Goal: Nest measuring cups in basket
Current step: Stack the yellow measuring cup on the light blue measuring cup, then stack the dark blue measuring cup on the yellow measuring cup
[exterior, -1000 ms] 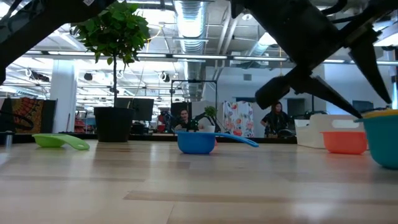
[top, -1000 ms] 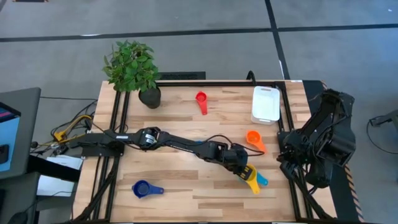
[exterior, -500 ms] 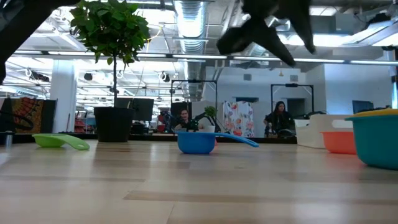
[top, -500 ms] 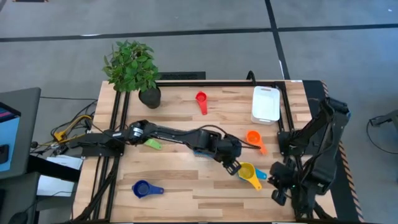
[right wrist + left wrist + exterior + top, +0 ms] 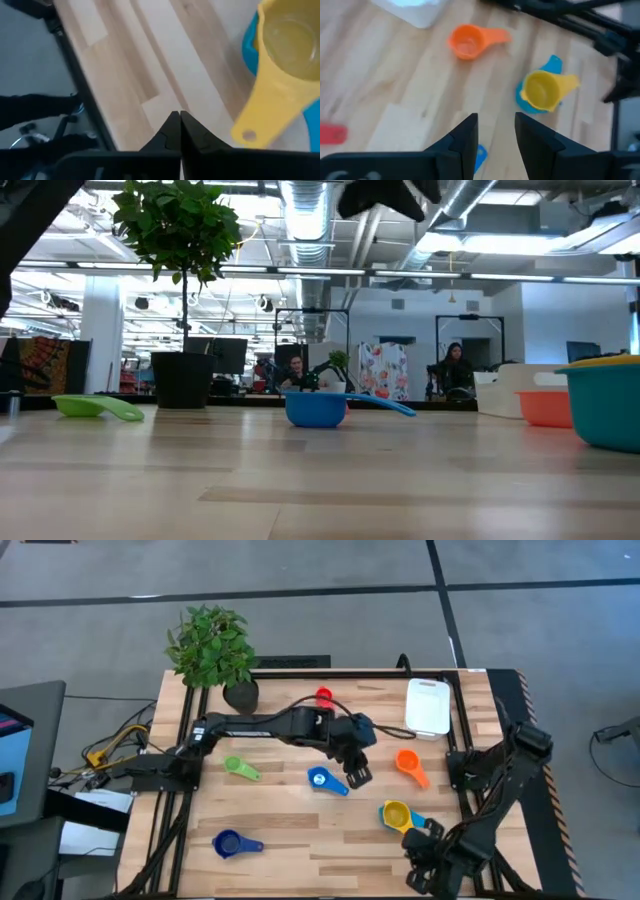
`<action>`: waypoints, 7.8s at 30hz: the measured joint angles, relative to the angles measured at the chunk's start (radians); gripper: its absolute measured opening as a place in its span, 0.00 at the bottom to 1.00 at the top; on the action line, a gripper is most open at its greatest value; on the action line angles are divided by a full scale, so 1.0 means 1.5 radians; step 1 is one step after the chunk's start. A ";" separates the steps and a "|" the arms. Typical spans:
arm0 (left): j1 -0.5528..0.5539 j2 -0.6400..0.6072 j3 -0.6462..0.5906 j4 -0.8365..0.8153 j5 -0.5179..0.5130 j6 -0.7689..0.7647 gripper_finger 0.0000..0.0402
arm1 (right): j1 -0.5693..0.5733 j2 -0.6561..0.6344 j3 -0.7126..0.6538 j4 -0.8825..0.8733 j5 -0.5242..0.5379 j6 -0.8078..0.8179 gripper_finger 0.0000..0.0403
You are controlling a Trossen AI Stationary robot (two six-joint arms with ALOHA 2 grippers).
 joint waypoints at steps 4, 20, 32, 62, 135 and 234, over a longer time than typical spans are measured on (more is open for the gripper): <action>0.003 0.056 -0.002 0.026 0.070 0.043 0.29 | -0.010 0.044 0.000 -0.005 -0.001 0.070 0.05; 0.016 0.119 -0.021 0.284 0.154 0.209 0.29 | 0.025 0.054 0.000 -0.256 0.002 0.352 0.06; 0.035 0.158 -0.113 0.470 0.197 0.107 0.29 | 0.080 -0.010 0.000 -0.342 0.005 0.376 0.04; 0.035 0.282 -0.109 0.591 0.122 0.048 0.29 | 0.042 -0.016 -0.101 -0.157 -0.020 0.418 0.03; -0.018 0.092 -0.014 -0.081 -0.114 -0.057 0.29 | -0.095 -0.338 -0.055 -0.318 0.280 0.110 0.41; -0.161 -0.164 -0.542 0.434 -0.260 -0.672 0.00 | -0.078 -0.439 -0.055 -0.318 0.242 0.211 0.13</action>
